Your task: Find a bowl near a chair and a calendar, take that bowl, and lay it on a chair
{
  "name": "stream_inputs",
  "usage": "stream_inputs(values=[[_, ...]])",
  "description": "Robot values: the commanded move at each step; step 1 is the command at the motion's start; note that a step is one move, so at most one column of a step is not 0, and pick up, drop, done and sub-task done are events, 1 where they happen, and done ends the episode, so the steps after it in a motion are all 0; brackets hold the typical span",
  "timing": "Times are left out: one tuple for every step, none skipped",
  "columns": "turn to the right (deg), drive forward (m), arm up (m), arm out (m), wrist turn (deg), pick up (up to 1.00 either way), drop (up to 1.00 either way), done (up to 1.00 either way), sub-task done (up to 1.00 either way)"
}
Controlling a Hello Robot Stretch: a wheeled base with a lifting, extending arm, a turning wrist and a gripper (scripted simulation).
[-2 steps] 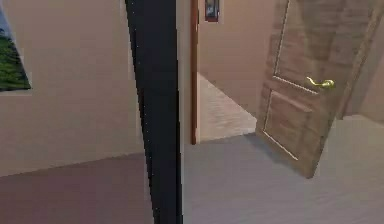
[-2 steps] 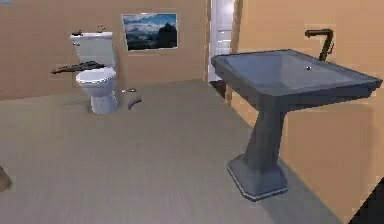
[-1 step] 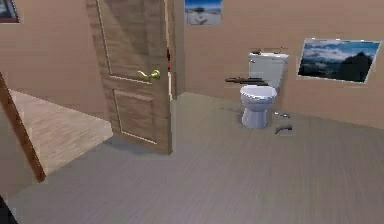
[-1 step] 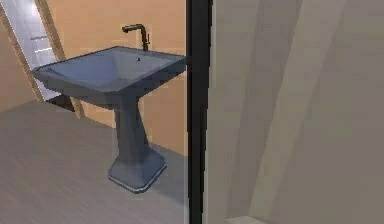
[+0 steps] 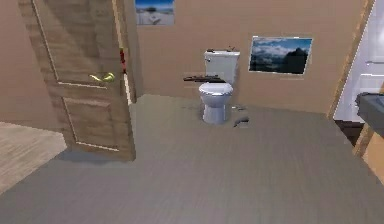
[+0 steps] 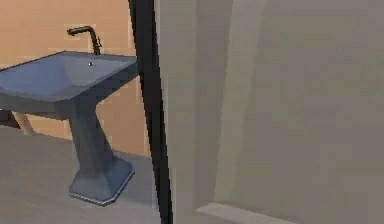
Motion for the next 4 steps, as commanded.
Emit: stream_inputs(values=[[0.0, 0.25, 0.00, 0.00, 0.0, 0.00, 0.00, 0.00, 0.00], [-45.0, 0.00, 0.00, 0.00, 0.0, 0.00, 0.00, 0.00, 0.00], [0.0, 0.60, 0.00, 0.00, 0.0, 0.00, 0.00, 0.00, 0.00], [-9.0, 0.00, 0.00, 0.00, 0.0, 0.00, 0.00, 0.00, 0.00]])
